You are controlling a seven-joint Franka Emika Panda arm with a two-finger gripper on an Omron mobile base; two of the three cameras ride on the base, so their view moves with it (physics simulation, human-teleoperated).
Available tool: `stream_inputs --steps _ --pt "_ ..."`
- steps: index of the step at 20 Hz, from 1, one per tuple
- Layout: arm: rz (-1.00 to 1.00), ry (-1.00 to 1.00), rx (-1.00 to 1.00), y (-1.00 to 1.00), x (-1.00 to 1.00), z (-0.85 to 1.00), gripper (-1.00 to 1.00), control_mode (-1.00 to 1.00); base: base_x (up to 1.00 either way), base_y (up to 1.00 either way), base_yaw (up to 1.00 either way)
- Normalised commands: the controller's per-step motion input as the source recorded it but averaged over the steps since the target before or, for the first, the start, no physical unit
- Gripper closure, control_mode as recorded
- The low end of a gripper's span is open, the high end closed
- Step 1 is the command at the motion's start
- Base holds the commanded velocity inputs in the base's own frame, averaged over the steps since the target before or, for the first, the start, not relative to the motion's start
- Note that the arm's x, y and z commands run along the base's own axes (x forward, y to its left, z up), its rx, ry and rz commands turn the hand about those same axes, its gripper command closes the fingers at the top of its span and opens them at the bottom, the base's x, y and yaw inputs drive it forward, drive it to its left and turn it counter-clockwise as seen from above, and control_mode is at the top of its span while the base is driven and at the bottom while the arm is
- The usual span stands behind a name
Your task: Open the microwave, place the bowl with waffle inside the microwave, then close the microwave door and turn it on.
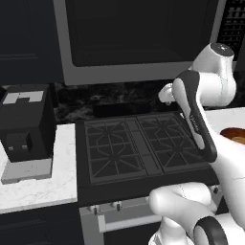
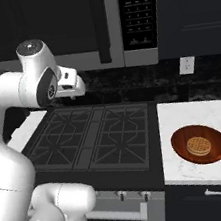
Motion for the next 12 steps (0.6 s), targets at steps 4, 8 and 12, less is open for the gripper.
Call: stream_inputs --steps 4,8,12 --pt "0.0 -0.58 0.07 -0.31 -0.31 0.96 -1.0 -1.0 0.0 0.0 0.0" --pt "0.0 -0.49 0.01 -0.26 0.0 1.0 -1.0 -1.0 0.0 0.0 0.0" --pt "0.0 -0.36 0.0 -0.43 0.0 0.94 -1.0 -1.0 0.0 0.0 0.0"
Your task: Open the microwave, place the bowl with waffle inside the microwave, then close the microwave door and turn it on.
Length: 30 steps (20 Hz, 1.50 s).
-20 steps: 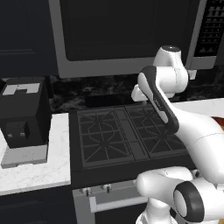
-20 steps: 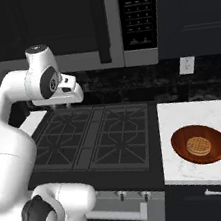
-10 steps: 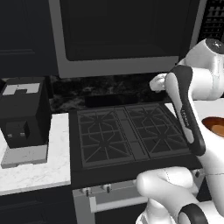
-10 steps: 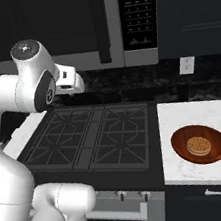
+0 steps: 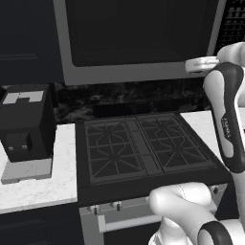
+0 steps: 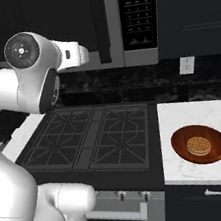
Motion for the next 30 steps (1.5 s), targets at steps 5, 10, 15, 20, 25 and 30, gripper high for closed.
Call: stream_inputs --steps 5,10,15,20,25,30 --pt "0.0 -0.18 0.0 -0.48 0.03 0.43 -1.0 -1.0 0.0 0.0 0.0" --pt "-0.06 0.1 0.0 -0.61 0.22 0.07 -1.0 -1.0 0.0 0.0 0.0" --pt "-0.05 0.2 -0.1 -0.25 0.5 -0.03 -1.0 -1.0 0.0 0.0 0.0" --pt "0.0 0.06 -0.12 0.0 0.52 -0.17 -1.0 -1.0 0.0 0.0 0.0" --pt "-0.03 0.01 -0.01 -0.02 0.73 -0.17 -1.0 -1.0 0.0 0.0 0.0" --pt "-0.02 0.13 0.08 -0.19 0.76 -0.04 -1.0 -1.0 0.0 0.0 0.0"
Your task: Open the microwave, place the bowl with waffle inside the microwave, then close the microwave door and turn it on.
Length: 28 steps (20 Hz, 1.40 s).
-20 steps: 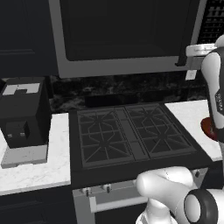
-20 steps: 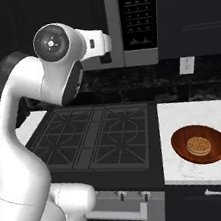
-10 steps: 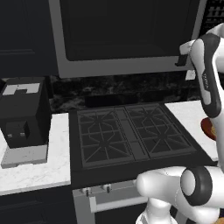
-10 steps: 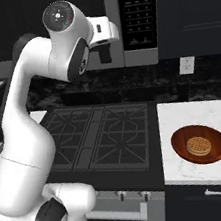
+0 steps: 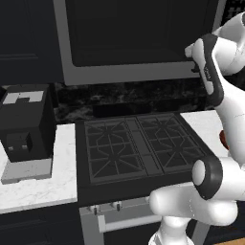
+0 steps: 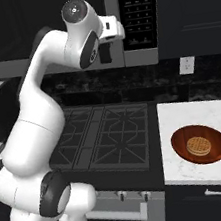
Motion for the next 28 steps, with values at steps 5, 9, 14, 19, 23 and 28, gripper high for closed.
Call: stream_inputs --steps 5,9,14,19,23,28 --pt "-0.01 0.1 0.28 -0.25 0.16 0.0 -1.0 -1.0 0.0 0.0 0.0" --pt "0.0 -0.01 0.1 -0.02 0.02 -0.12 -1.0 -1.0 0.0 0.0 0.0" --pt "0.0 -0.21 0.0 0.06 0.0 -0.18 -1.0 -1.0 0.0 0.0 0.0" --pt "0.0 -0.13 0.0 0.16 0.1 0.0 -1.0 -1.0 0.0 0.0 0.0" --pt "0.0 0.0 0.0 0.16 0.44 0.0 -1.0 -1.0 0.0 0.0 0.0" --pt "0.0 0.0 0.0 0.09 0.39 0.0 -1.0 -1.0 0.0 0.0 0.0"
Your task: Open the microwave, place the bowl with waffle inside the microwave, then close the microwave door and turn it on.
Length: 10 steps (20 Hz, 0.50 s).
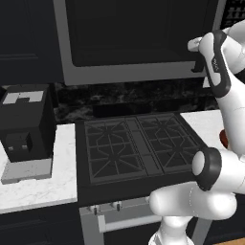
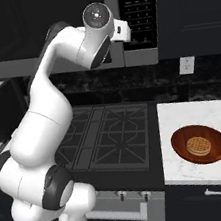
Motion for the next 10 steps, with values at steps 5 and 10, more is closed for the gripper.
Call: stream_inputs --steps 5,10 --pt "0.0 0.0 0.0 0.18 0.1 0.0 1.0 -1.0 0.0 0.0 0.0" --pt "0.0 0.0 0.0 0.06 0.05 0.0 1.0 -1.0 0.0 0.0 0.0"
